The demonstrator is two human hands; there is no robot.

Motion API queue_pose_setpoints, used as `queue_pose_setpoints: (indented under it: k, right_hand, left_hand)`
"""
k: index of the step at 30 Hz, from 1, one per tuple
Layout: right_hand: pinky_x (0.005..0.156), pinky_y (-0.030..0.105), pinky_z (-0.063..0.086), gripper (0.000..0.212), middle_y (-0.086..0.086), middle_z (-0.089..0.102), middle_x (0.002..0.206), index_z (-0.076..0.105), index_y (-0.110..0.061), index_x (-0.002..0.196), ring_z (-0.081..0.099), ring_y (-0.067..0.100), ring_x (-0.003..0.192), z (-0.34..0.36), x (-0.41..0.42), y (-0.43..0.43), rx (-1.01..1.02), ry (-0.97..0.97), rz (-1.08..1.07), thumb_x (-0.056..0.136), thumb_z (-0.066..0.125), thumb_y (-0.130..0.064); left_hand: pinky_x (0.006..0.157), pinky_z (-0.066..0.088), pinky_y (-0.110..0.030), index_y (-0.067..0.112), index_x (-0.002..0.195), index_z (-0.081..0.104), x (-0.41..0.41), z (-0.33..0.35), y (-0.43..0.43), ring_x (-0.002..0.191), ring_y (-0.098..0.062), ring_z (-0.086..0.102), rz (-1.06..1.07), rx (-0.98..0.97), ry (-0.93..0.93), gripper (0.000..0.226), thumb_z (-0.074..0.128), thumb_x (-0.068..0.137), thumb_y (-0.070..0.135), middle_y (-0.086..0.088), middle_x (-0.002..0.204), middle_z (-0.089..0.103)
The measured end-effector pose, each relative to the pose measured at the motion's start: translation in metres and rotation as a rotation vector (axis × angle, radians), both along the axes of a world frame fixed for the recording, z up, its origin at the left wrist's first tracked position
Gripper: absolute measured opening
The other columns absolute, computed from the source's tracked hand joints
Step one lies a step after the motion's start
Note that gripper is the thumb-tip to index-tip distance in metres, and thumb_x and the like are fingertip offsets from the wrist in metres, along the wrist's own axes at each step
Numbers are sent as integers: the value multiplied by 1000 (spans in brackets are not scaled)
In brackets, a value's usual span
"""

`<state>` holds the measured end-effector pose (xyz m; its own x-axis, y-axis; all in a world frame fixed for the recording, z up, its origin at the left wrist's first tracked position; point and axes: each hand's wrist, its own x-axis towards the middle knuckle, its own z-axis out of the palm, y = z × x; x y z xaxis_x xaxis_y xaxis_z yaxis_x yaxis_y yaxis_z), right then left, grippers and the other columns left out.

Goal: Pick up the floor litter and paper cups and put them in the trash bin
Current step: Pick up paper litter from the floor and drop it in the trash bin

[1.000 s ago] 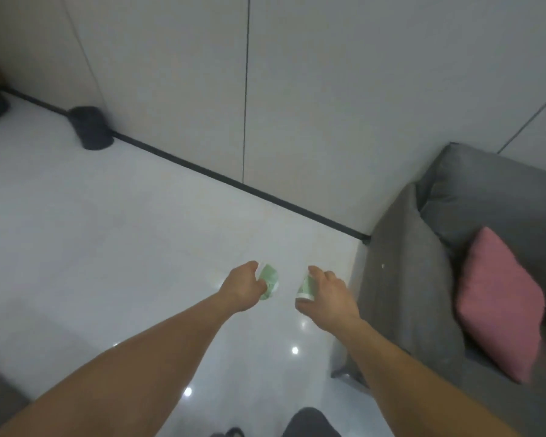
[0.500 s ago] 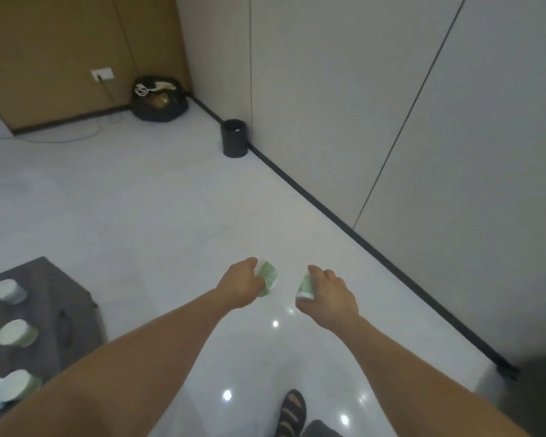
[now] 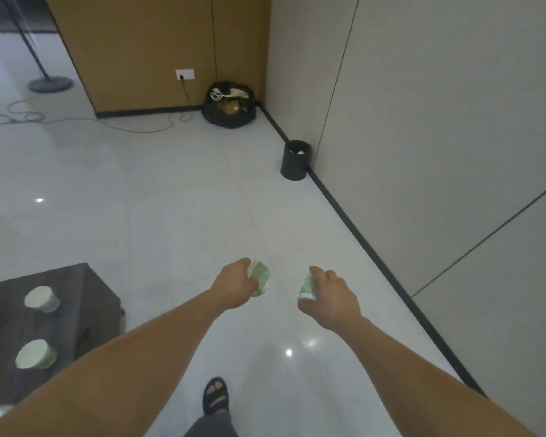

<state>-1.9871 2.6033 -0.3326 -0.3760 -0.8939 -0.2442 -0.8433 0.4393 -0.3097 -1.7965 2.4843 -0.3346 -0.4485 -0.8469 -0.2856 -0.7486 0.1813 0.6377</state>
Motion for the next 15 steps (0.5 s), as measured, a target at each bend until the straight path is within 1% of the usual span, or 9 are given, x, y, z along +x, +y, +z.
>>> queue_pose_setpoints:
  k: [3,6,12,15]
  right_hand:
    - [89,36,43,76,0,43,133,24,-29,147,44,25,117,3,-3,-63,-19,14,-7,83,59,-49]
    - [87,35,42,77,0,43,133,25,-29,147,44,24,117,6,-9,-117,-14,5,-37,82,60,-48]
    - [87,35,42,78,0,43,134,25,-29,147,45,24,118,5,-33,-215,-45,-2,-54,81,62,-48]
    - [89,36,43,78,0,42,135,24,-30,147,44,24,120,-3,-61,-260,-24,-8,-62,81,61,-49]
  left_hand:
    - [71,44,-28,14,107,56,-2,4,-64,88,-24,56,8,10,24,23,56,85,19,-5,100,61]
    - [69,45,-29,13,106,56,-4,14,-121,88,-25,57,-12,4,2,23,56,84,19,-6,99,62]
    - [74,50,-35,11,107,56,-36,19,-228,90,-27,59,-17,5,2,24,56,84,19,-7,99,62]
    - [67,47,-30,14,103,55,-70,13,-274,85,-24,57,-46,13,-5,19,55,84,19,-7,99,61]
